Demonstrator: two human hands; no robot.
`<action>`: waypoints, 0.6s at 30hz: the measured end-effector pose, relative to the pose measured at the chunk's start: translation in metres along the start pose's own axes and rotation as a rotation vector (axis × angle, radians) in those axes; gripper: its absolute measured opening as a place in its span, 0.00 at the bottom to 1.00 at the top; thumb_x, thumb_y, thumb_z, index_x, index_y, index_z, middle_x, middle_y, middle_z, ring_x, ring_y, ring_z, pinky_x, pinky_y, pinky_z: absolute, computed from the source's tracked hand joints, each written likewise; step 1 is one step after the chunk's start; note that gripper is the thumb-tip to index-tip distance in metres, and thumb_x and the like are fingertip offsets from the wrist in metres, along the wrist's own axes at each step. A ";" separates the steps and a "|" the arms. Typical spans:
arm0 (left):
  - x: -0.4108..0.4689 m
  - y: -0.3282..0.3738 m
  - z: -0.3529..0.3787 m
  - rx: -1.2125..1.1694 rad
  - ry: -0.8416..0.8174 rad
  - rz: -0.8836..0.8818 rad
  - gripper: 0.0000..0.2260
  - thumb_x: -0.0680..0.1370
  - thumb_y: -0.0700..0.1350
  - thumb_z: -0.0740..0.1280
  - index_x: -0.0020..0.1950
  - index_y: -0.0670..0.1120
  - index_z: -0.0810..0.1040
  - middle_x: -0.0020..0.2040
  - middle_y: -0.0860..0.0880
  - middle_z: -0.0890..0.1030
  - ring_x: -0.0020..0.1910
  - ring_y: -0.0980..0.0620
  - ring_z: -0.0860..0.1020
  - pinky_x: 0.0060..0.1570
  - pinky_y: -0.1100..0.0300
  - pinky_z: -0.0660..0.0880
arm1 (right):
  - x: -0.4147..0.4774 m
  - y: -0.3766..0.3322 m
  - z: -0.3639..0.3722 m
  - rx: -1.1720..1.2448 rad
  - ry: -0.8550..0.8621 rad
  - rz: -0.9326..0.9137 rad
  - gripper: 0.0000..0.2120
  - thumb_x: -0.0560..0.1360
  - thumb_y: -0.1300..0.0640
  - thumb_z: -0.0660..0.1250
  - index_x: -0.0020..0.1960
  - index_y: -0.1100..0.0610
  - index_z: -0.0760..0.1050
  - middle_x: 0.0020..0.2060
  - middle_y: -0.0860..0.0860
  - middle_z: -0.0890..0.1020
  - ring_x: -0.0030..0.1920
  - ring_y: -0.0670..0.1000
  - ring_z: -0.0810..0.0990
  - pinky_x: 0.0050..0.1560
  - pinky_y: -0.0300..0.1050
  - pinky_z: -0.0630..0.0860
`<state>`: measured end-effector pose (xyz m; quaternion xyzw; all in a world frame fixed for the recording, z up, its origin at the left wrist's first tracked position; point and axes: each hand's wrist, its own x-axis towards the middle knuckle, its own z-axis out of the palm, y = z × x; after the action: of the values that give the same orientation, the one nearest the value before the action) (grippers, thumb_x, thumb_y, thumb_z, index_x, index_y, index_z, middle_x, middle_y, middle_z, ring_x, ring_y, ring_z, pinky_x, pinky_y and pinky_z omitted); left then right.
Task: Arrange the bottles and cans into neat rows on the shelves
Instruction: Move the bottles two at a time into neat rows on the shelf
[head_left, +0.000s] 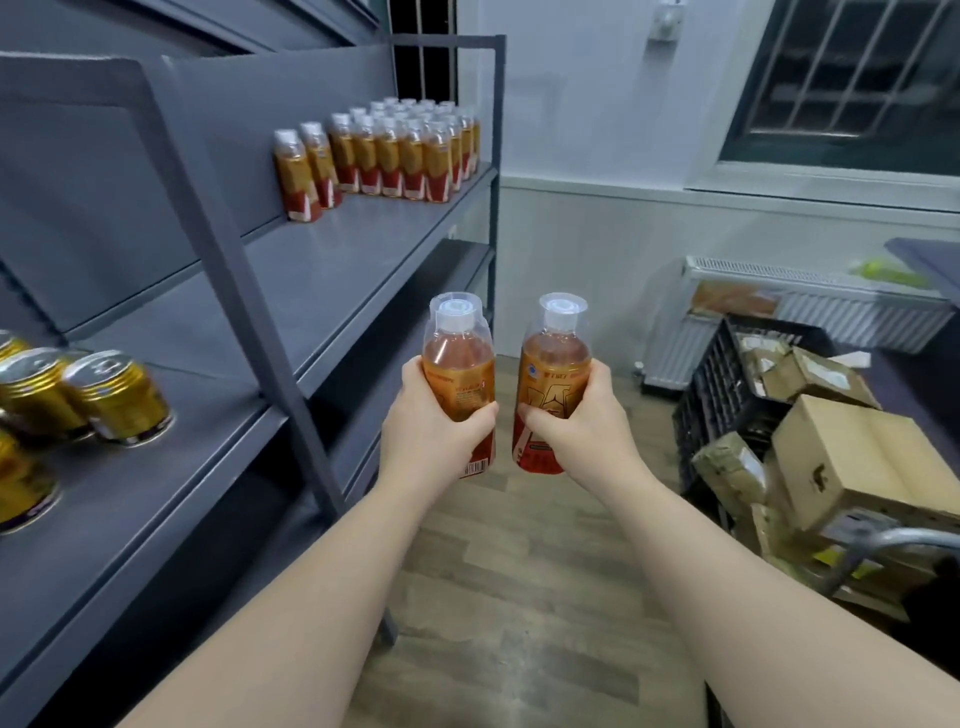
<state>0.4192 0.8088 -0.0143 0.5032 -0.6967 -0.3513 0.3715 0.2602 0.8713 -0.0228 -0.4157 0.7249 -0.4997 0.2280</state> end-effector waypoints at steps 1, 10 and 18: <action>0.011 0.000 0.008 -0.002 -0.012 0.007 0.31 0.70 0.55 0.76 0.68 0.54 0.64 0.57 0.54 0.77 0.55 0.51 0.77 0.53 0.53 0.78 | 0.011 0.002 -0.002 -0.005 0.012 0.003 0.32 0.70 0.51 0.76 0.68 0.47 0.63 0.54 0.43 0.79 0.55 0.47 0.79 0.58 0.53 0.78; 0.136 0.009 0.062 -0.051 -0.108 0.052 0.34 0.70 0.57 0.76 0.70 0.56 0.62 0.57 0.55 0.76 0.55 0.52 0.77 0.52 0.52 0.79 | 0.124 0.002 -0.006 -0.028 0.117 0.027 0.31 0.71 0.50 0.76 0.66 0.45 0.62 0.54 0.43 0.79 0.55 0.46 0.79 0.53 0.45 0.77; 0.219 0.017 0.097 -0.057 -0.130 0.072 0.32 0.70 0.54 0.77 0.68 0.54 0.64 0.55 0.56 0.76 0.54 0.51 0.77 0.55 0.49 0.78 | 0.206 0.010 -0.003 -0.019 0.161 0.048 0.31 0.70 0.50 0.77 0.64 0.43 0.61 0.54 0.44 0.79 0.55 0.47 0.79 0.55 0.47 0.78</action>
<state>0.2798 0.6131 -0.0101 0.4431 -0.7267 -0.3894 0.3520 0.1406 0.7041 -0.0136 -0.3589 0.7554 -0.5189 0.1768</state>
